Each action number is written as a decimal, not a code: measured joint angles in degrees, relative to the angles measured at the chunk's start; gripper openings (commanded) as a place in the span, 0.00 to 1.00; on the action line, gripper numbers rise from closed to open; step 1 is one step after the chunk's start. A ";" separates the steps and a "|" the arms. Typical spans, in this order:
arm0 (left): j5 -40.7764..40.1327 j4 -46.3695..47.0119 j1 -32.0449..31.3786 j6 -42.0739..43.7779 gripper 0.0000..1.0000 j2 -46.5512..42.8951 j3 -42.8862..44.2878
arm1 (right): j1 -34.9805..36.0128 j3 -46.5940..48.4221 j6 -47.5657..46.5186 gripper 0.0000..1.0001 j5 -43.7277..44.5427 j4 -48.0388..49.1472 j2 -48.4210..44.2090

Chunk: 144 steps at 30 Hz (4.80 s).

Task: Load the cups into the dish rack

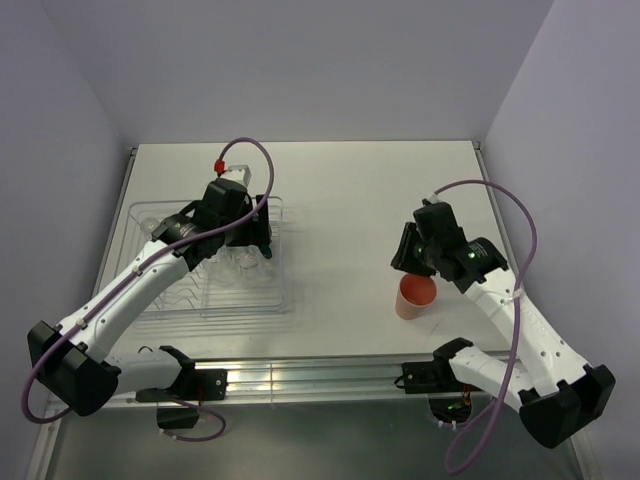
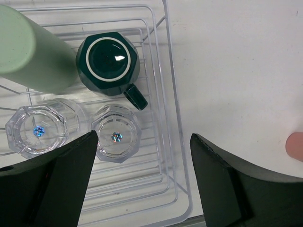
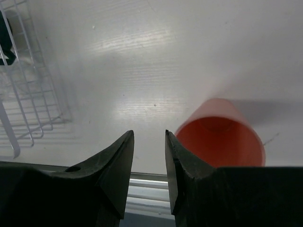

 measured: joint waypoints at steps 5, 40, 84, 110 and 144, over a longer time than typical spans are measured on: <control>0.59 0.31 0.37 0.02 0.86 -0.07 -0.37 | 0.22 -0.22 0.59 0.41 1.73 -4.90 -3.82; 0.85 0.74 0.57 -0.02 0.86 -0.22 -1.42 | 3.06 -10.49 1.36 0.00 2.27 0.22 -1.18; 62.93 53.35 28.94 -23.74 0.93 -13.92 -18.38 | 1.07 14.73 34.34 0.00 -53.51 75.28 27.89; 65.51 60.52 28.92 -27.78 0.93 -12.68 -19.41 | 4.50 12.57 44.98 0.00 -57.46 91.73 31.80; 67.45 49.37 28.94 -21.92 0.86 -16.57 -19.30 | 6.34 14.53 42.34 0.00 -57.07 89.88 34.34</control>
